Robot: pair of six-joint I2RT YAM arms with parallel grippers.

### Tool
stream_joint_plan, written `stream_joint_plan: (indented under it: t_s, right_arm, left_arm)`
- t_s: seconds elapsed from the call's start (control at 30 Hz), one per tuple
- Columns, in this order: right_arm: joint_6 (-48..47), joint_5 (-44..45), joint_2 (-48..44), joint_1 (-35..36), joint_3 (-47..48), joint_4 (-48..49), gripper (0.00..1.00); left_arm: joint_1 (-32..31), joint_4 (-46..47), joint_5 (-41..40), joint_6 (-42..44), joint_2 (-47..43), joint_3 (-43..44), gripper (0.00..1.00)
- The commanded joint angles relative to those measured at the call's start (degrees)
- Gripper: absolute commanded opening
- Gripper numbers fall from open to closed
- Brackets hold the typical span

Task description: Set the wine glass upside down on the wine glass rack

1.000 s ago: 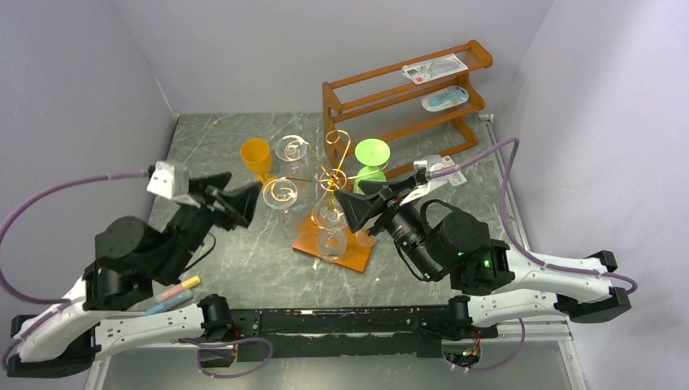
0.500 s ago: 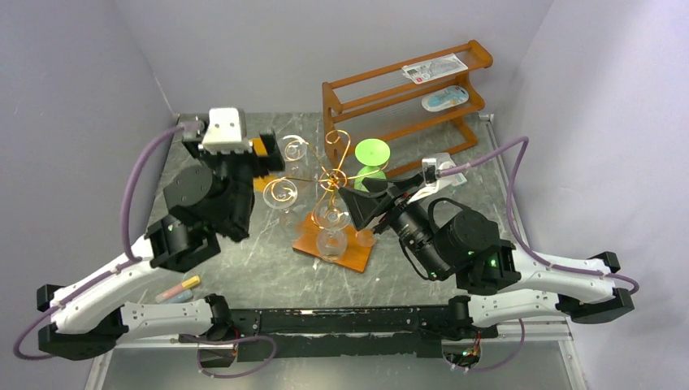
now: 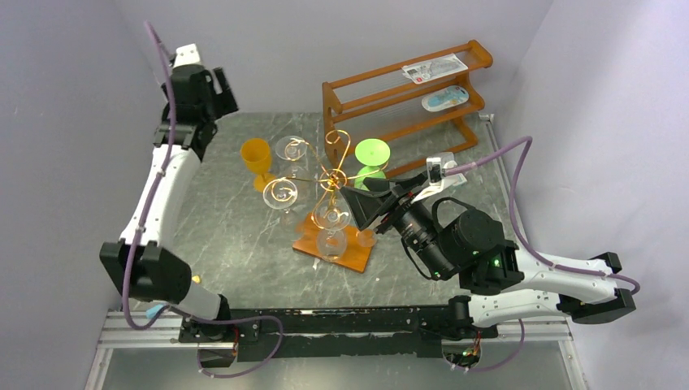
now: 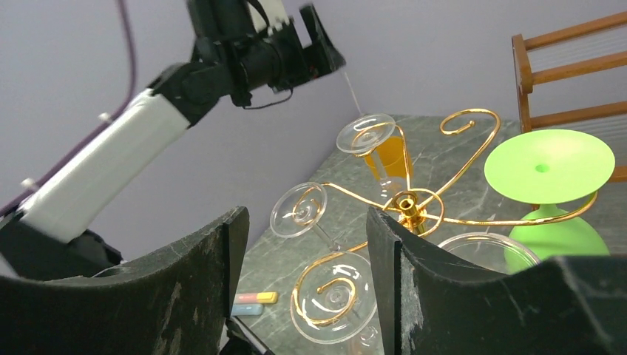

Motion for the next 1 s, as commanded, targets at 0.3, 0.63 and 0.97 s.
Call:
stream_joint_plan:
  t_s: [0.3,0.63,0.97]
  right_arm:
    - [-2.6,0.9,1.5,-0.2,2.6,-0.3,0.63]
    - [-3.1,1.3,1.1,-0.1,1.6,0.9,0.64]
    - [-3.1,2.5,5.4,-0.2,6.3,-2.2,0.64]
  left_arm:
    - [18.5,1.0,46.4,-6.8,9.0,-15.6,0.83]
    - [18.5,0.5,49.0,-3.5,12.0,-17.6,0.74]
    - [17.6,-5.2,50.7,0.6,17.0,-13.9,0.31]
